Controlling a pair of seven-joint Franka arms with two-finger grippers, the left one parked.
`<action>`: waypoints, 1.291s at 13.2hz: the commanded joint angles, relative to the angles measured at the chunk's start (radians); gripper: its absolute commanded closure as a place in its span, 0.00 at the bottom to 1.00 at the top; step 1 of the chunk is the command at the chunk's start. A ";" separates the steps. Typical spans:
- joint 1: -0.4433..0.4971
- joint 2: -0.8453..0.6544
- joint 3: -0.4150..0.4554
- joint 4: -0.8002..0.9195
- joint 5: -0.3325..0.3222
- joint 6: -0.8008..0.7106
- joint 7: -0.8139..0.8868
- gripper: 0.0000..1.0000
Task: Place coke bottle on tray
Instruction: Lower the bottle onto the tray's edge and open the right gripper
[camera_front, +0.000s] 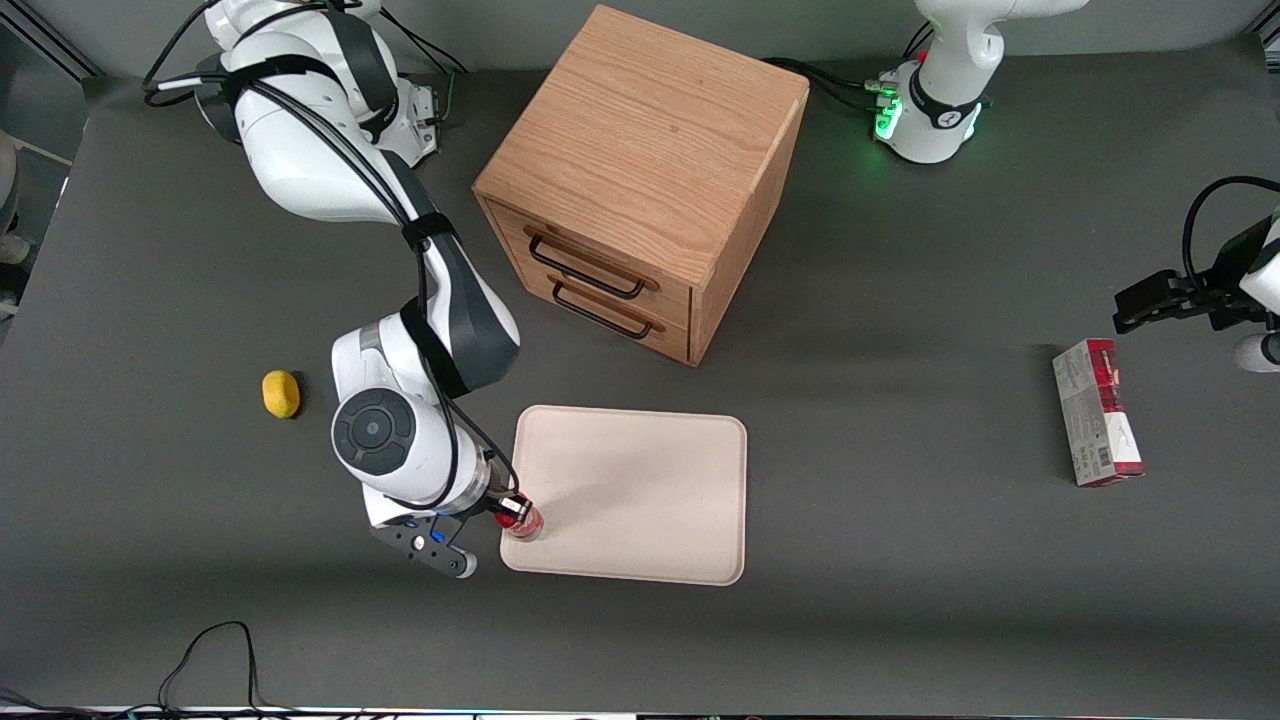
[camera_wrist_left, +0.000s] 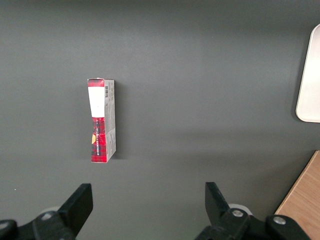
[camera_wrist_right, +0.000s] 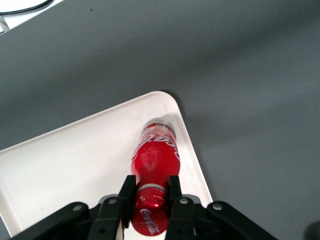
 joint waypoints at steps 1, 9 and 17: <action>0.003 0.028 0.000 0.043 0.005 0.006 0.025 1.00; 0.005 0.037 0.000 0.034 0.008 0.026 0.049 0.82; 0.012 0.036 -0.002 0.027 0.005 0.026 0.048 0.00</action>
